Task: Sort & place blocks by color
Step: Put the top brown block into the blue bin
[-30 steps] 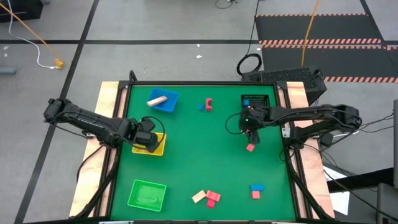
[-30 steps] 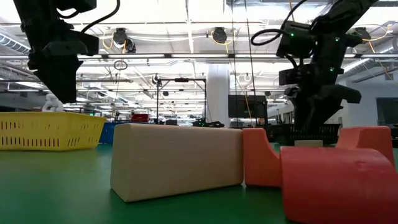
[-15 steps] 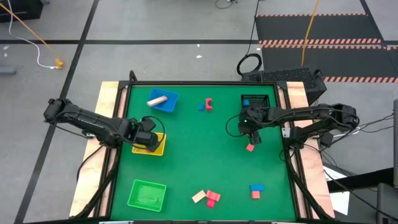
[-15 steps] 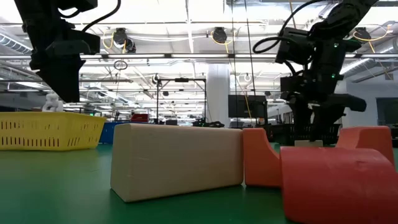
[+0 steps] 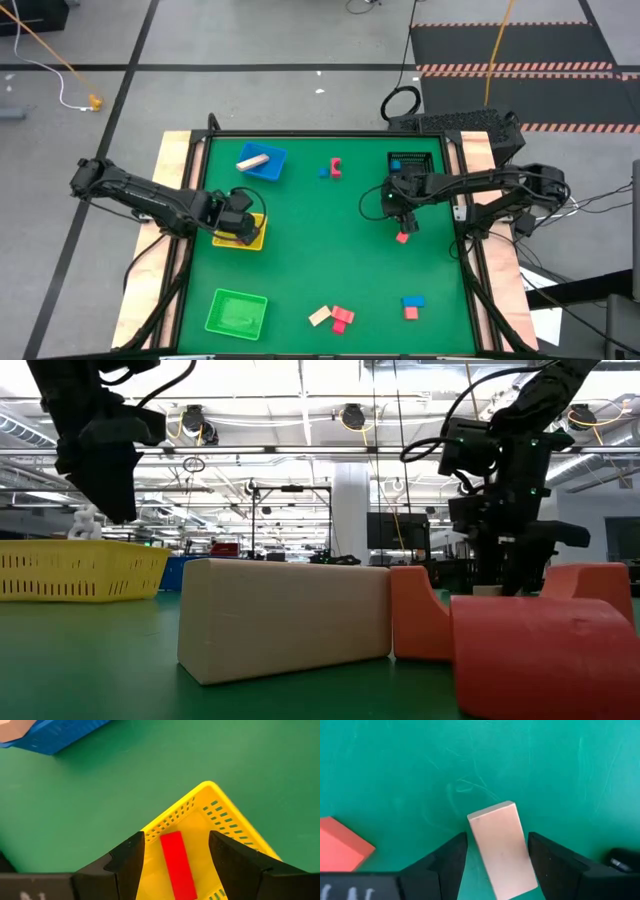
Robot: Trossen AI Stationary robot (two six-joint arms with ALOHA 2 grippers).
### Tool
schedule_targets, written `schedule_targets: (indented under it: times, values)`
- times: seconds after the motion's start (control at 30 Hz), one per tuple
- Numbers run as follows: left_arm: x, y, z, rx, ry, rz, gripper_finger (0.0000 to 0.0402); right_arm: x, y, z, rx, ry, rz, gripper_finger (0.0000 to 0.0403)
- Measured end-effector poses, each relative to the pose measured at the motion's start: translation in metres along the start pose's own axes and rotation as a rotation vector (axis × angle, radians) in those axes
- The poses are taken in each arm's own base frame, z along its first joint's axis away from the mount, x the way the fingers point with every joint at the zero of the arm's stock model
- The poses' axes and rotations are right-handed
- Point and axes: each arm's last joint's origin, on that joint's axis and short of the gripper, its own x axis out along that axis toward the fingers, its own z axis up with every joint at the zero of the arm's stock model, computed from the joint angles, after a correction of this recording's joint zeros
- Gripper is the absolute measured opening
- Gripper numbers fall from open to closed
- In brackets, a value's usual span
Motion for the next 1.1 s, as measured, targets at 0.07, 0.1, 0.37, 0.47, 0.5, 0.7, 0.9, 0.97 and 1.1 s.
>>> schedule_targets:
  times: [0.07, 0.1, 0.37, 0.47, 0.5, 0.7, 0.9, 0.97, 1.1]
  values:
    - [0.0, -0.002, 0.001, -0.007, -0.011, -0.015, 0.0223, 0.0, 0.0, 0.0, 0.042, 0.003, 0.003, 0.0187]
    - [0.0, -0.003, 0.002, -0.01, -0.019, -0.028, 0.0223, 0.0, 0.0, -0.001, 0.062, 0.004, 0.005, 0.0178]
    - [-0.003, -0.02, 0.016, 0.09, -0.164, -0.197, 0.0223, 0.001, 0.0, 0.002, 0.231, -0.033, 0.027, 0.0112]
    - [-0.008, -0.03, 0.024, 0.139, -0.263, -0.285, 0.0223, 0.001, 0.0, 0.006, 0.309, -0.073, 0.021, 0.0112]
    - [-0.009, -0.033, 0.027, 0.143, -0.3, -0.316, 0.0223, 0.0, 0.0, 0.008, 0.333, -0.09, 0.018, 0.0112]
    - [-0.021, -0.046, 0.042, 0.097, -0.464, -0.465, 0.0223, -0.013, 0.0, 0.033, 0.36, -0.373, -0.055, 0.0112]
    - [-0.026, -0.049, 0.048, 0.099, -0.541, -0.5, 0.0223, -0.044, 0.007, 0.072, 0.163, -0.804, -0.253, 0.0112]
    - [-0.026, -0.049, 0.05, 0.076, -0.559, -0.493, 0.0223, -0.056, 0.011, 0.082, 0.116, -0.928, -0.34, 0.0112]
    - [-0.027, -0.046, 0.056, 0.001, -0.585, -0.497, 0.0223, -0.068, 0.027, 0.095, -0.003, -1.072, -0.408, 0.0112]
